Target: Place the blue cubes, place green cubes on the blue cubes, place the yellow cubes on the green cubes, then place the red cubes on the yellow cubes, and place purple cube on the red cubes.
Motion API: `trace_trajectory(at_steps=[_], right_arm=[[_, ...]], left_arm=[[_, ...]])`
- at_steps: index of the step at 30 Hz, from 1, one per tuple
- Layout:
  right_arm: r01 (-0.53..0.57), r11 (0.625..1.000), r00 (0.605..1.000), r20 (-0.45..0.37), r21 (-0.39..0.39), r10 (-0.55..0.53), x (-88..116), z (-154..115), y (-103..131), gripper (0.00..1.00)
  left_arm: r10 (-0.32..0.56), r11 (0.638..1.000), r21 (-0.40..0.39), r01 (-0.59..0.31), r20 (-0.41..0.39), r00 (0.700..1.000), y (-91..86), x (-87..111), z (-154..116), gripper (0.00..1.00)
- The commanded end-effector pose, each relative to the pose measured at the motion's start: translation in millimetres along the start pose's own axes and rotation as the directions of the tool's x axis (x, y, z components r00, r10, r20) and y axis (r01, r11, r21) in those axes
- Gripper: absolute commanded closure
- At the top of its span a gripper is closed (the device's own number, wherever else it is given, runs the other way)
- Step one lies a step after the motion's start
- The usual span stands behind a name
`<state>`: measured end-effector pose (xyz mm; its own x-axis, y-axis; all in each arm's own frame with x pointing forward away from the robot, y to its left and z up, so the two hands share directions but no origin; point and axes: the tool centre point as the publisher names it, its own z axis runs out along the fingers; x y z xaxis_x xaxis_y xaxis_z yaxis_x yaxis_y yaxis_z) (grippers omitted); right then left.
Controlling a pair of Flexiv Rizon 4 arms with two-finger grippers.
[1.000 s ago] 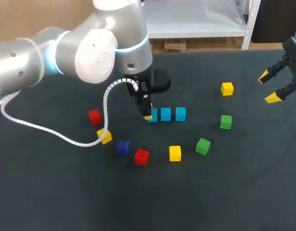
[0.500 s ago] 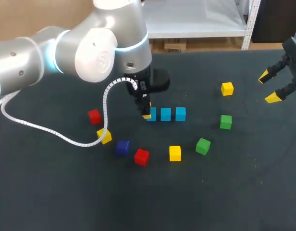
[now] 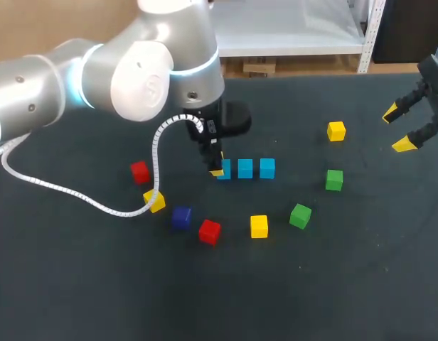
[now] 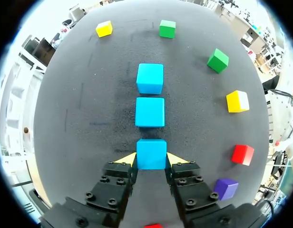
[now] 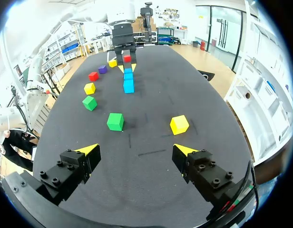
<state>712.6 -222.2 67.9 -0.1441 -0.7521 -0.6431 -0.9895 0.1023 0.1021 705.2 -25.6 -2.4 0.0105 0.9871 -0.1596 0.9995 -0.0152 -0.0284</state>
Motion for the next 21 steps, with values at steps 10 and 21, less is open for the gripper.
trace_trajectory(at_steps=[10, 21], right_arm=[[0.001, 1.000, 1.000, 0.002, 0.001, -0.001, 0.2, 0.1, 0.1, 0.00], [0.001, 1.000, 1.000, 0.002, 0.001, -0.001, 0.2, 0.1, 0.1, 0.00]], left_arm=[[0.003, 1.000, 0.007, -0.003, -0.002, 1.000, 3.6, 0.6, 0.8, 1.00], [0.009, 1.000, 0.005, -0.009, -0.002, 1.000, 5.0, -0.9, 0.6, 1.00]])
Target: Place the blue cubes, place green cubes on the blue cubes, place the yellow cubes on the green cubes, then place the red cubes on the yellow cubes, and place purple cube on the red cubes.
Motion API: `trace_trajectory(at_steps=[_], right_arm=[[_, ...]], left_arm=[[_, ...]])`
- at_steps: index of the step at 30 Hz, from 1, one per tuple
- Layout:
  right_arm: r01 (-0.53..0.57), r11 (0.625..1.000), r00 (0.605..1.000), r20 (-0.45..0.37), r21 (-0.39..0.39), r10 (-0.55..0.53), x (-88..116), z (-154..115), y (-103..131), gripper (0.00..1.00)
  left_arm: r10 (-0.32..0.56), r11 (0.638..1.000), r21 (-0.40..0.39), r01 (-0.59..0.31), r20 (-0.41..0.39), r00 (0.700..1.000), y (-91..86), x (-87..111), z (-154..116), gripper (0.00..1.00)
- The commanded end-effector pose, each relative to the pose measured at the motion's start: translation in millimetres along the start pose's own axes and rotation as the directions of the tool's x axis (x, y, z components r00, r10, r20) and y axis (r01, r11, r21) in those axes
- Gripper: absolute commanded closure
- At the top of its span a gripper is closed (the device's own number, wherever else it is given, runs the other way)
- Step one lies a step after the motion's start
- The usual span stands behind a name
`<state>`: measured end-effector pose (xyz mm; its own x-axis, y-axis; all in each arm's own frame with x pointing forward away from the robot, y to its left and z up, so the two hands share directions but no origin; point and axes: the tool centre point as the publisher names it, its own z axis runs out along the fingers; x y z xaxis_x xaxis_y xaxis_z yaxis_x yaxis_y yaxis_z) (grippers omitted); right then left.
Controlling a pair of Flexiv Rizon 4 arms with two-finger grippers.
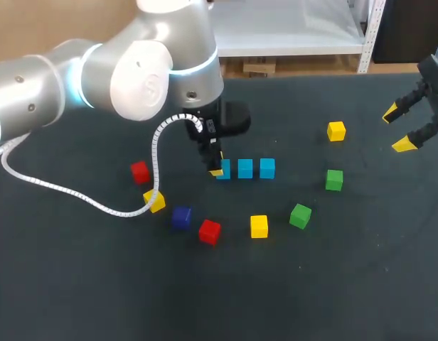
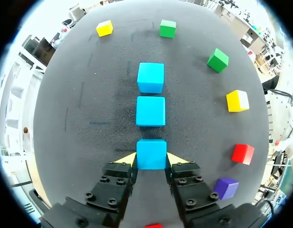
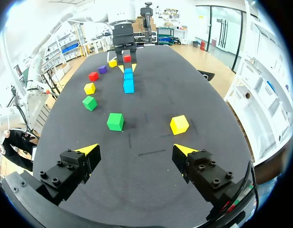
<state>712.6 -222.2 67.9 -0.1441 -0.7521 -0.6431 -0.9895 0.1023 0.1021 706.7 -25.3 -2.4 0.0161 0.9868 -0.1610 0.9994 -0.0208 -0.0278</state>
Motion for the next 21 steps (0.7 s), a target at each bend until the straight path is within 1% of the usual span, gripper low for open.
trace_trajectory(at_steps=[1, 21], right_arm=[[0.001, 1.000, 1.000, 0.002, 0.001, -0.001, 0.2, 0.1, 0.1, 0.00], [0.001, 1.000, 1.000, 0.002, 0.001, -0.001, 0.2, 0.1, 0.1, 0.00]], left_arm=[[0.004, 1.000, 0.004, -0.004, -0.003, 1.000, 3.6, -1.3, 0.7, 1.00], [0.010, 1.000, 0.009, -0.010, 0.004, 1.000, 3.8, -3.2, 1.0, 1.00]])
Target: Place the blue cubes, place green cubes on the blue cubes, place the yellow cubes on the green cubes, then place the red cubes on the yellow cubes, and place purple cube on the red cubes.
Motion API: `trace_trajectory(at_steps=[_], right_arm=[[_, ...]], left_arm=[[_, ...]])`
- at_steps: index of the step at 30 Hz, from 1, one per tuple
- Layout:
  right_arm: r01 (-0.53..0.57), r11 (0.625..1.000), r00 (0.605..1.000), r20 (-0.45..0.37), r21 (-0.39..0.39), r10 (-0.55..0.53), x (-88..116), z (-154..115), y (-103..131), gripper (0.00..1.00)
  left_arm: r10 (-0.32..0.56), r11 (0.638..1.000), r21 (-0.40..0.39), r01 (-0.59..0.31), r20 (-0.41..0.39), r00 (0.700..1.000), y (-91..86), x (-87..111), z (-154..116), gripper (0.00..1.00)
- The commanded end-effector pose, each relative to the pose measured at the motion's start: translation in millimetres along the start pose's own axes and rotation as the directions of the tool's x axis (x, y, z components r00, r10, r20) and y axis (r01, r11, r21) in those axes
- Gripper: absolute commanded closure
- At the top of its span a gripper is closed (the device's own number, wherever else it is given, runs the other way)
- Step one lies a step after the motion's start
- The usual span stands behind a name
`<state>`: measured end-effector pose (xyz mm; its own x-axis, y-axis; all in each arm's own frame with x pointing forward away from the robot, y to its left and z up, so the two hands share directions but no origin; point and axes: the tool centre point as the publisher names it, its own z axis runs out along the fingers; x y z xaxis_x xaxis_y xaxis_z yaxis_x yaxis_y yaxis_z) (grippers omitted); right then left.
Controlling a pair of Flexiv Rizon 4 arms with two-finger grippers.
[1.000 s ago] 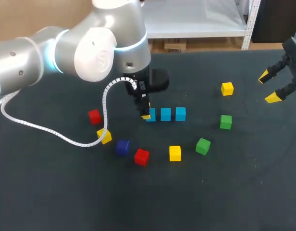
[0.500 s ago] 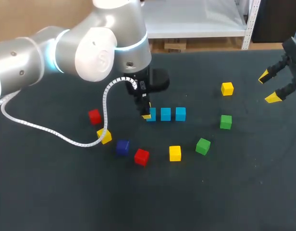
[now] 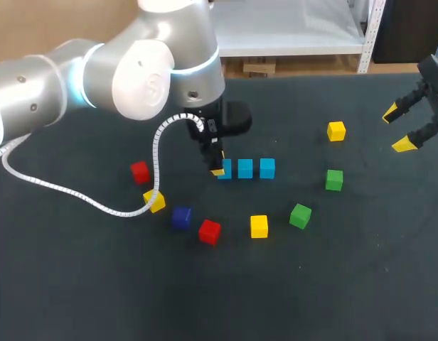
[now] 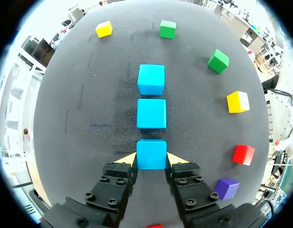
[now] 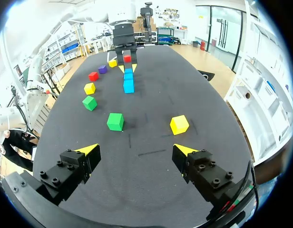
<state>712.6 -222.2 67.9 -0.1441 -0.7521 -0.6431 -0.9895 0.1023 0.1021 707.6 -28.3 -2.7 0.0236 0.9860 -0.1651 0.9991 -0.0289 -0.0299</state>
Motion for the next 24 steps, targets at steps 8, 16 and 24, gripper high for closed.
trace_trajectory(at_steps=[8, 16, 24], right_arm=[[0.001, 1.000, 1.000, 0.002, 0.001, -0.001, 0.2, 0.1, 0.1, 0.00], [0.001, 1.000, 1.000, 0.002, 0.001, -0.001, 0.2, 0.1, 0.1, 0.00], [0.001, 1.000, 1.000, 0.002, 0.001, -0.001, 0.2, 0.1, 0.1, 0.00]], left_arm=[[0.003, 1.000, 0.012, -0.003, 0.002, 1.000, 3.0, 0.2, 0.4, 0.71], [0.001, 1.000, 0.020, -0.001, 0.003, 1.000, 2.5, 1.3, 0.9, 0.56], [-0.001, 1.000, 0.026, 0.001, 0.004, 1.000, 2.7, 1.4, 1.4, 0.54]])
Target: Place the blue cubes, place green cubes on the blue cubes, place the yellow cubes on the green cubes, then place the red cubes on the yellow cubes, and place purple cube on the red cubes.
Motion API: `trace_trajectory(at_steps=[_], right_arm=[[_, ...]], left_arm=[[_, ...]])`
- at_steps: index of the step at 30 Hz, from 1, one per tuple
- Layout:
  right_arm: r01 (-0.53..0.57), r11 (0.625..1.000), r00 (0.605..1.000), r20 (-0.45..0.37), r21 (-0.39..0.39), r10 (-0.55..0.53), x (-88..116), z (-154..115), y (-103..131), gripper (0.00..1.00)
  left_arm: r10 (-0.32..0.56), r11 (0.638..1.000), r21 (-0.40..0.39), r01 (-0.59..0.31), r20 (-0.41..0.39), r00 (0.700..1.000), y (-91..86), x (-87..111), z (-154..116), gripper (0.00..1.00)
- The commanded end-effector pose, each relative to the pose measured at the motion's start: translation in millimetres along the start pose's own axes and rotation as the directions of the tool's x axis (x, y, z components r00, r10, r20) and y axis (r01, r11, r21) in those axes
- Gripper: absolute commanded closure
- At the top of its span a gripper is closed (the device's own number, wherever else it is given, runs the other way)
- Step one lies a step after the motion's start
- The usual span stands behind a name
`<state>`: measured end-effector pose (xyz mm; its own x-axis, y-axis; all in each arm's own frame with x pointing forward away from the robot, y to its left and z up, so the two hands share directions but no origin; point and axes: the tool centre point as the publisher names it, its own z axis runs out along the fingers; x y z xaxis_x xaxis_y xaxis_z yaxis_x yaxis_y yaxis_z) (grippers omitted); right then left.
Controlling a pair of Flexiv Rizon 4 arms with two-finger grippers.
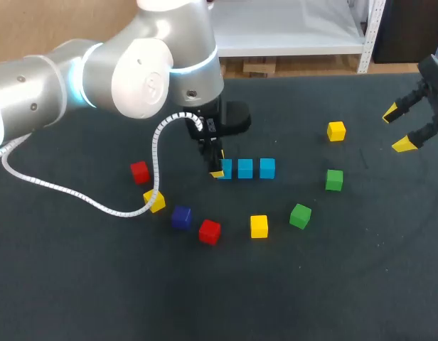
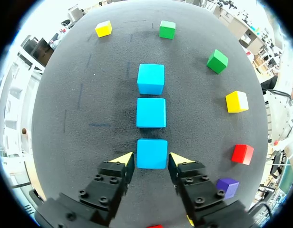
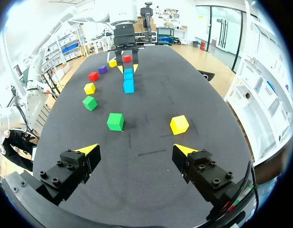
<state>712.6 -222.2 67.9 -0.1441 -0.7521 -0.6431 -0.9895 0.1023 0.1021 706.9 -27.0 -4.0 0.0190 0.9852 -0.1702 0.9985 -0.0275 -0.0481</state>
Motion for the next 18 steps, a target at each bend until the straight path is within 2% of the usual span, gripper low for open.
trace_trajectory(at_steps=[1, 4, 5, 6, 7, 12, 18], right_arm=[[0.001, 1.000, 1.000, 0.002, 0.001, -0.001, 0.2, 0.1, 0.1, 0.00], [0.001, 1.000, 1.000, 0.002, 0.001, -0.001, 0.2, 0.1, 0.1, 0.00], [0.001, 1.000, 1.000, 0.002, 0.001, -0.001, 0.2, 0.1, 0.1, 0.00], [0.001, 1.000, 1.000, 0.002, 0.001, -0.001, 0.2, 0.1, 0.1, 0.00], [0.001, 1.000, 1.000, 0.002, 0.001, -0.001, 0.2, 0.1, 0.1, 0.00], [0.001, 1.000, 1.000, 0.002, 0.001, -0.001, 0.2, 0.1, 0.1, 0.00], [0.001, 1.000, 1.000, 0.002, 0.001, -0.001, 0.2, 0.1, 0.1, 0.00]], left_arm=[[0.003, 1.000, 0.009, -0.003, -0.001, 1.000, 3.4, -0.1, 0.4, 0.54], [0.004, 1.000, 0.009, -0.004, 0.000, 1.000, 3.7, -0.2, 0.3, 0.51], [0.004, 1.000, 0.011, -0.004, 0.001, 1.000, 4.1, 0.1, -0.4, 0.34], [0.006, 1.000, 0.013, -0.006, 0.006, 1.000, 4.1, 0.9, -1.5, 0.13], [0.008, 1.000, 0.017, -0.008, 0.007, 1.000, 4.0, 1.5, -2.5, 0.00], [0.014, 0.999, 0.031, -0.015, 0.038, 0.999, 2.5, 10.8, -16.3, 0.00], [-0.012, 1.000, 0.012, 0.011, 0.079, 0.997, -4.2, 35.5, -45.4, 0.00]])
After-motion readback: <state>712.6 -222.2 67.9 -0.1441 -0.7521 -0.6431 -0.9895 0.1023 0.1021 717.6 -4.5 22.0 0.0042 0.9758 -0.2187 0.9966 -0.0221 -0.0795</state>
